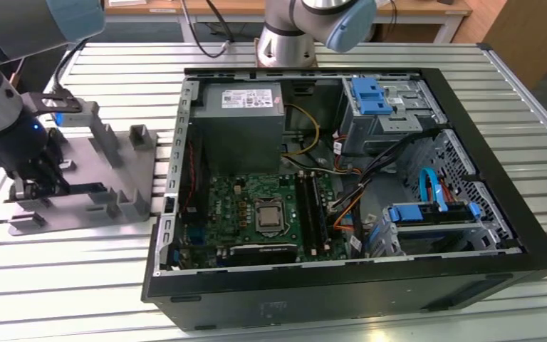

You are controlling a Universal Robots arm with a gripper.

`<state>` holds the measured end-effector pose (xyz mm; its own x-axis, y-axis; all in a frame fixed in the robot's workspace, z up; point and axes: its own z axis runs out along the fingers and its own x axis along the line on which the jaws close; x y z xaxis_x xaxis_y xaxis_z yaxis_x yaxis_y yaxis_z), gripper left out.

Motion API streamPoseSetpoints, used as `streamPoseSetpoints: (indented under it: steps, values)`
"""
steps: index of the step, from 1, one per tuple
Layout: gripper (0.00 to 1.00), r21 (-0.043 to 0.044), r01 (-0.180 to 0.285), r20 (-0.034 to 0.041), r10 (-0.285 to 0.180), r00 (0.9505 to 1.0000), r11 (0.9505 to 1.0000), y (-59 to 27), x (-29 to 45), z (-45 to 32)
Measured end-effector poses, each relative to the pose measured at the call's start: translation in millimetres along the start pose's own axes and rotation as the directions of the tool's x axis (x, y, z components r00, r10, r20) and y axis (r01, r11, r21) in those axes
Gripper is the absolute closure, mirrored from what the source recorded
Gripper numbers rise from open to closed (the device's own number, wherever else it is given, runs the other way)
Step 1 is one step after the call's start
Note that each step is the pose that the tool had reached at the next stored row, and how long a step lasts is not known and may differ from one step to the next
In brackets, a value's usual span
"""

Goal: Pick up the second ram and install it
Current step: 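Pick up the second ram and move it above second insertion slot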

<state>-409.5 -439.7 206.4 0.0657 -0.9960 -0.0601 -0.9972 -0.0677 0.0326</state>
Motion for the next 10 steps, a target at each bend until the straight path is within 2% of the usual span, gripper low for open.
streamPoseSetpoints:
  steps: [10]
  values:
    - [0.86, 0.0002, 0.0, 0.004, 0.0, 1.0, 1.0, 0.6, -1.0, -16.6]
